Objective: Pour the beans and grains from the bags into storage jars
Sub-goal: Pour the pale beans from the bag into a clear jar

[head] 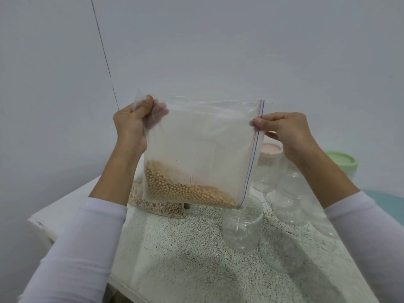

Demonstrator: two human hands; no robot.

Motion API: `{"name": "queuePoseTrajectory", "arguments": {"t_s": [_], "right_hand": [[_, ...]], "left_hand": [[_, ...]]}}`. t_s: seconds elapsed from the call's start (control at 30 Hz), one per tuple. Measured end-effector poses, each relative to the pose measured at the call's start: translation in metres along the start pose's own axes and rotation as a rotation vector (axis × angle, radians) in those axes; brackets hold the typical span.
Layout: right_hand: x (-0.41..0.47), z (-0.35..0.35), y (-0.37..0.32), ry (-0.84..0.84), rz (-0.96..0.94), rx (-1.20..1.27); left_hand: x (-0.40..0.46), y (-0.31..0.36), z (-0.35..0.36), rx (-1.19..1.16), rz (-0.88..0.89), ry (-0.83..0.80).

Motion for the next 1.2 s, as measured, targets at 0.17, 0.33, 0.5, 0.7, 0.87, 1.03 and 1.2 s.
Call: {"name": "queuePoseTrajectory", "arguments": {"t_s": [0.17,0.33,0.5,0.7,0.87,1.03,1.2], "right_hand": [[0.000,-0.001,0.001,0.013,0.007,-0.002],[0.000,-0.001,0.002,0.017,0.013,-0.012],[-0.001,-0.003,0.002,0.027,0.015,-0.022],[-0.002,-0.003,0.001,0.028,0.016,-0.036],[-0.002,-0.003,-0.006,0.027,-0.008,-0.020],[-0.004,0.002,-0.006,0.001,-0.007,-0.030],[-0.008,0.012,-0.013,-0.031,-0.033,-0.008]], "left_hand": [[-0.001,0.002,0.002,0.005,0.008,0.002],[-0.002,0.001,0.002,-0.011,0.002,0.004],[-0.004,0.003,0.004,-0.013,0.009,0.002],[-0.003,0.004,0.005,-0.009,0.014,0.002],[-0.001,0.009,0.005,-0.011,0.024,-0.001],[0.000,0.010,0.001,0.008,0.026,-0.006],[0.001,0.011,0.002,0.006,0.018,-0.007]]}}
Point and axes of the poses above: each hand's wrist, its own x-axis towards the middle knuckle, its own z-axis out of the palm, y = z × x, the point moved 6 cm from there along x, towards the middle knuckle, and after that the axes turned 12 degrees about y, right-handed, at the moved point
